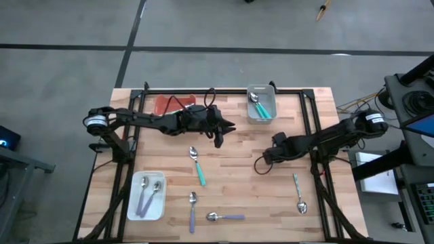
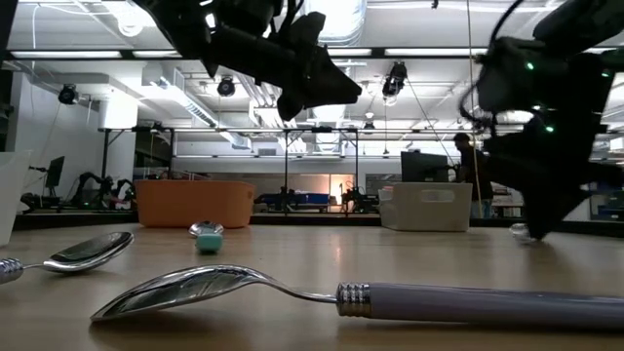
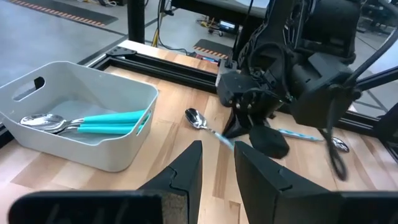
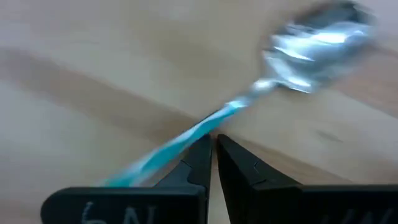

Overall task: Sort silverware by color (type)
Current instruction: Put the top blue patterned spoon into the orange bin

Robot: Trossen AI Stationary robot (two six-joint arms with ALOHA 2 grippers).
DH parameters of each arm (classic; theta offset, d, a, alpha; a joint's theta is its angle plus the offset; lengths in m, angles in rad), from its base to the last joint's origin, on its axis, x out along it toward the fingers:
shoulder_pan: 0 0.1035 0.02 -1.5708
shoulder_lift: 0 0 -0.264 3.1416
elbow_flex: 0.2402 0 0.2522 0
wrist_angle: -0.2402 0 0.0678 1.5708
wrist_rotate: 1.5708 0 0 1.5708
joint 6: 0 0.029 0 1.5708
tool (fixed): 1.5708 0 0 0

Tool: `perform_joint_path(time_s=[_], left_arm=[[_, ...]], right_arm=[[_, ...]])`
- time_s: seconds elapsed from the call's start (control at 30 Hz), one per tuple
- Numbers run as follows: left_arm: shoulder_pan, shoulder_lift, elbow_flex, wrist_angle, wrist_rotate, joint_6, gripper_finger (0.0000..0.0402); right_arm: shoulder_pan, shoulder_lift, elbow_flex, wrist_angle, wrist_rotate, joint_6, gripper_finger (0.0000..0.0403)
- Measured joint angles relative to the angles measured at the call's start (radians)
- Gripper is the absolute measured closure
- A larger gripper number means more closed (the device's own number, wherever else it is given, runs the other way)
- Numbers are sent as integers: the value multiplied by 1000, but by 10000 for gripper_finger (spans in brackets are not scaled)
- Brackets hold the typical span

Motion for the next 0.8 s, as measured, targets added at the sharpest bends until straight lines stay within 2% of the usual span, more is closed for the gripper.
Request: perform_joint_path(time_s=[0.17,0.3,0.57,0.8], left_arm=[[-16,-1,0,-5,1,-17,326],[-30,-2,-1,-21,1,-22,326],[-33,-2,-1,-64,2,-26,326],[-34,1,-1,-59,2,-27,326]], right_arm=[[1,19,19,319,-35,-166,385],[0,40,37,494,-28,-317,386],[0,-19,87,464,-15,-507,386],[0,-176,90,432,32,-705,385]])
